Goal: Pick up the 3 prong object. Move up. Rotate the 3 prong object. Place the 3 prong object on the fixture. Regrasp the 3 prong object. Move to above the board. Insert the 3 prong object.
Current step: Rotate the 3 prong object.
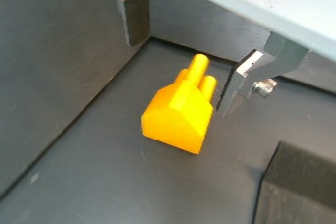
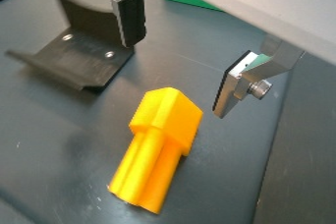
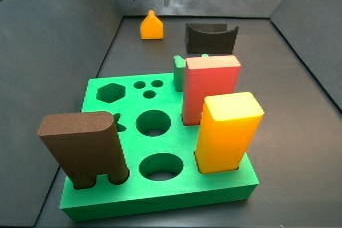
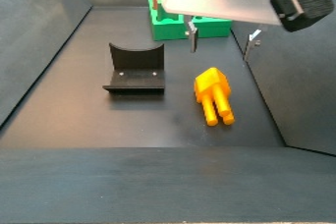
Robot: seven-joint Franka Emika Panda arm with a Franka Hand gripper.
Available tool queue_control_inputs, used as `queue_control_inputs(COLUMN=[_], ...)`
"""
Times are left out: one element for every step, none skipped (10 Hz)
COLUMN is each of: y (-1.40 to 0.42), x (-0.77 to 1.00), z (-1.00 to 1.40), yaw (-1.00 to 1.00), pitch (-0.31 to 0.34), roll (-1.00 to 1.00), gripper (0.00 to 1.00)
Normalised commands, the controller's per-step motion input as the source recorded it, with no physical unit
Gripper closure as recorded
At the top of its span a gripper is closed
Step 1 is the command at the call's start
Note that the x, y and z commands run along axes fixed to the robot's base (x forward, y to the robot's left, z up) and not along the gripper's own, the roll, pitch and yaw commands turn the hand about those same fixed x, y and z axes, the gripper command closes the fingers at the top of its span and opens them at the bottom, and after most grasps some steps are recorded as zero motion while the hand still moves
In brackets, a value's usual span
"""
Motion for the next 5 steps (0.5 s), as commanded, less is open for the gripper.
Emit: queue_control_inputs(y=[0.0,0.0,0.0,0.0,0.0], x=[0.04,0.04,0.04,0.04,0.03], z=[-0.03,-0.03,-0.03,-0.03,-0.03], yaw=[1.0,0.94,0.61,0.38,0.21], pitch=[-0.039,-0.046,-0.045,-0.045,-0.043], roll=[0.01,0.01,0.01,0.01,0.01], gripper=[0.0,0.0,0.0,0.0,0.0])
